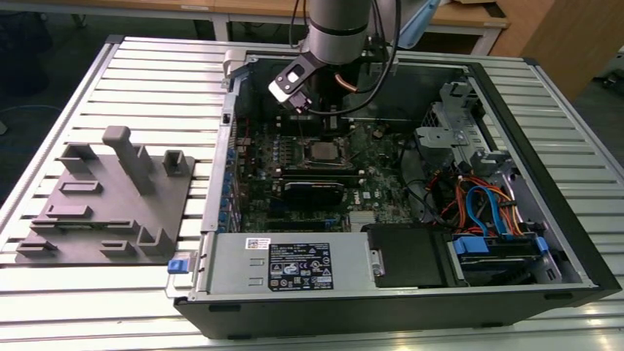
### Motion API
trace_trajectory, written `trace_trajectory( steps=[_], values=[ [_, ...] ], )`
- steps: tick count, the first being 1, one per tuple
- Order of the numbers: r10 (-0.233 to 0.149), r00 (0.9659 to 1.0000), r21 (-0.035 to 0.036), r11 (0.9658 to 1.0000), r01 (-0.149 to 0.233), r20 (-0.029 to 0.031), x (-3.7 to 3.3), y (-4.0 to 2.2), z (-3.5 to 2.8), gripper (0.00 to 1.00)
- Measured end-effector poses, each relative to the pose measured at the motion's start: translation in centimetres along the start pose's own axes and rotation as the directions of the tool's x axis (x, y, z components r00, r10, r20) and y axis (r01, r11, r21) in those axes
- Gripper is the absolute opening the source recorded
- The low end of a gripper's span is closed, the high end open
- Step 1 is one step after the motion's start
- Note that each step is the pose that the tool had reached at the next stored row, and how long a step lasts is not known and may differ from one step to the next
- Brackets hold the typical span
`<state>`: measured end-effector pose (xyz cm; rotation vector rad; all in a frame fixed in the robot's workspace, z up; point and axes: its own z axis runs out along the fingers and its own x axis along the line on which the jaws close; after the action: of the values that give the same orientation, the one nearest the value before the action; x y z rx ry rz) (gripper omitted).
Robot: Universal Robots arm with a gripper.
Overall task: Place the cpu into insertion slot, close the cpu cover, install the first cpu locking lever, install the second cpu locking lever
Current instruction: 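Close the cpu cover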
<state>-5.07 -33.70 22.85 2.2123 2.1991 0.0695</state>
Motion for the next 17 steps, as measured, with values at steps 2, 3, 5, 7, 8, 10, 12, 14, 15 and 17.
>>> trace_trajectory(
  steps=[2, 3, 5, 7, 8, 10, 12, 14, 15, 17],
  values=[
    [0.0, 1.0, 0.0, 1.0, 0.0, 0.0, 0.0, 0.0, -0.01, 0.1],
    [0.0, 1.0, 0.0001, 1.0, 0.0, 0.0001, 0.0, 0.0, -0.05, 0.1],
    [0.0, 1.0, 0.0001, 1.0, 0.0, 0.0001, 0.0, 0.0, -0.08, 0.1],
    [0.0, 1.0, 0.0001, 1.0, 0.0, 0.0001, 0.0, 0.0, -0.11, 0.1],
    [0.0, 1.0, 0.0, 1.0, 0.0, 0.0, 0.0, 0.0, -0.11, 0.1],
    [0.0, 1.0, 0.0001, 1.0, 0.0, 0.0001, 0.0, 0.0, -0.13, 0.1],
    [0.0, 1.0, 0.0001, 1.0, 0.0, 0.0001, 0.0, 0.0, -0.14, 0.1],
    [0.0, 1.0, 0.0001, 1.0, 0.0, 0.0, 0.0, 0.01, -0.15, 0.1],
    [0.0, 1.0, 0.0003, 1.0, 0.0, 0.0, 0.0, 0.01, -0.15, 0.1],
    [0.0, 1.0, 0.0033, 1.0, 0.0, 0.0001, 0.0, 0.12, -0.15, 0.1]
  ],
)
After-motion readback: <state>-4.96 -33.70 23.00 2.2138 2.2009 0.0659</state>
